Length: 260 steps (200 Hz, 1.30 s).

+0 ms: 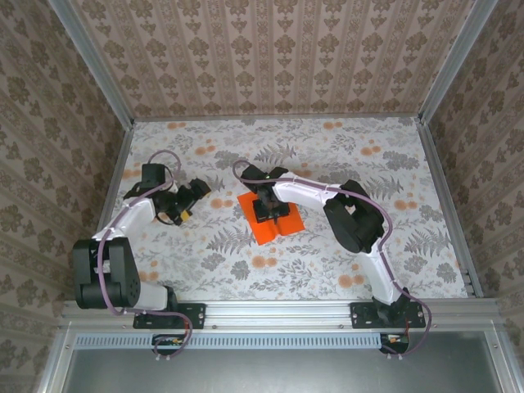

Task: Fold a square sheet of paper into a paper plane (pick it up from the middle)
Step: Fold the square sheet of paper in half at the center of the table.

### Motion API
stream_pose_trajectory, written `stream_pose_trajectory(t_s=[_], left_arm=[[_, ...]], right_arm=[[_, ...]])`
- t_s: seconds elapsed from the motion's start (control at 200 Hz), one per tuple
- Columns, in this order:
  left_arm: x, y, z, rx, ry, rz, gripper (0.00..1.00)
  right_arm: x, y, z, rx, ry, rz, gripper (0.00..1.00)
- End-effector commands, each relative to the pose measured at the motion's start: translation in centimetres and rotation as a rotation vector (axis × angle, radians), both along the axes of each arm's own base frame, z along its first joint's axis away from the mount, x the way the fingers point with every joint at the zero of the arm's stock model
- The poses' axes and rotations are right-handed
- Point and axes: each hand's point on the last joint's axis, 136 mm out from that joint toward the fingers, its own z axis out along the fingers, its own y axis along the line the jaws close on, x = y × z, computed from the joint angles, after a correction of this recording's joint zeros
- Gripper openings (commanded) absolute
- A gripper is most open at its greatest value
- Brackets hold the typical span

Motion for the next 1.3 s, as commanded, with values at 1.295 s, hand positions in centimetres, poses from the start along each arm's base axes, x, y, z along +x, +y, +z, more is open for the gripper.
stream_pose_trajectory(t_s=[1.295], left_arm=[[-1.8,-14.3,-0.2,-0.462,-0.192,-0.295,0.65]], right_arm=[[-1.2,3.3,5.8,1.082,0.267,-0.262,0.41]])
